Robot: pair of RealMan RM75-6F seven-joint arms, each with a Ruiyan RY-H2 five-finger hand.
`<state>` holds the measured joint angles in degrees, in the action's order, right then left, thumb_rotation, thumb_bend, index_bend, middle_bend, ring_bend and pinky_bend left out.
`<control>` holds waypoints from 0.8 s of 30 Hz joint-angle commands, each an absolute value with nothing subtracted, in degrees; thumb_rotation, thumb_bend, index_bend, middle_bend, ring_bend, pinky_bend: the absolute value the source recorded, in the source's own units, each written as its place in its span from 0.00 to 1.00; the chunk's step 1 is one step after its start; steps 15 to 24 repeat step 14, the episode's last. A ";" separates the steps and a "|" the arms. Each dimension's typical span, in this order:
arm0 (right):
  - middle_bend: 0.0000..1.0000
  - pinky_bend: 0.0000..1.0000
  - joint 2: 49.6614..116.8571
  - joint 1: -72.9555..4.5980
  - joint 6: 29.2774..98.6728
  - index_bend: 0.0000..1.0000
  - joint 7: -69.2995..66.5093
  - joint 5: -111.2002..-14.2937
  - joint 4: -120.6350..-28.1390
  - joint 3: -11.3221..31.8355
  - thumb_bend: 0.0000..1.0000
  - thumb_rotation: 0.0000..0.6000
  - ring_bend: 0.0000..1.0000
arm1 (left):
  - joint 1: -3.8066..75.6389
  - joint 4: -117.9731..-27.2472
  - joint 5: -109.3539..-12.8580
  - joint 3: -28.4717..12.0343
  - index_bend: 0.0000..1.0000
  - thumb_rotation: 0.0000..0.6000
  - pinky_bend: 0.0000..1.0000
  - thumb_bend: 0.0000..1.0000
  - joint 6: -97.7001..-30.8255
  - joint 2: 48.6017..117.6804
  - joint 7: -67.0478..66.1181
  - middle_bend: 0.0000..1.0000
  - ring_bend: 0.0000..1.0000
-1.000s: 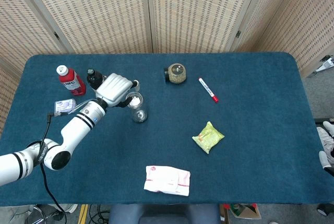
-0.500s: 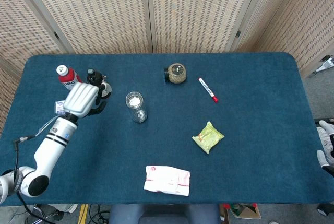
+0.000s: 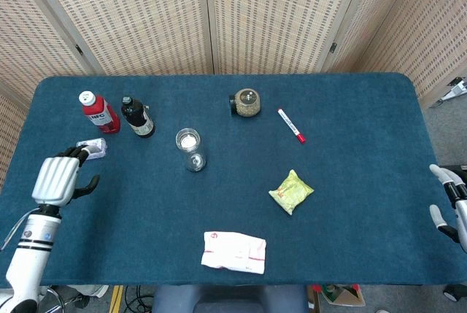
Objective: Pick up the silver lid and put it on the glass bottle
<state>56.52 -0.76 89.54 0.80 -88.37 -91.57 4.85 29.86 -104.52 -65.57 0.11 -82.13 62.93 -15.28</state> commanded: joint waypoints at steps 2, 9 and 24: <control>0.22 0.26 56.93 -1.28 88.85 0.16 0.77 -88.39 -91.31 4.83 0.37 1.00 0.14 | 24.66 -104.29 -69.49 2.32 0.27 1.00 0.41 0.36 -87.09 64.60 -15.13 0.28 0.29; 0.22 0.26 57.16 -2.27 87.63 0.16 -0.77 -88.80 -91.52 4.62 0.37 1.00 0.14 | 20.53 -104.15 -72.69 2.84 0.27 1.00 0.40 0.35 -89.00 65.41 -14.91 0.28 0.29; 0.22 0.26 57.40 -2.74 86.34 0.16 -1.78 -88.43 -91.11 4.25 0.37 1.00 0.14 | 19.32 -103.94 -74.35 2.07 0.27 1.00 0.39 0.35 -88.97 65.76 -15.51 0.28 0.29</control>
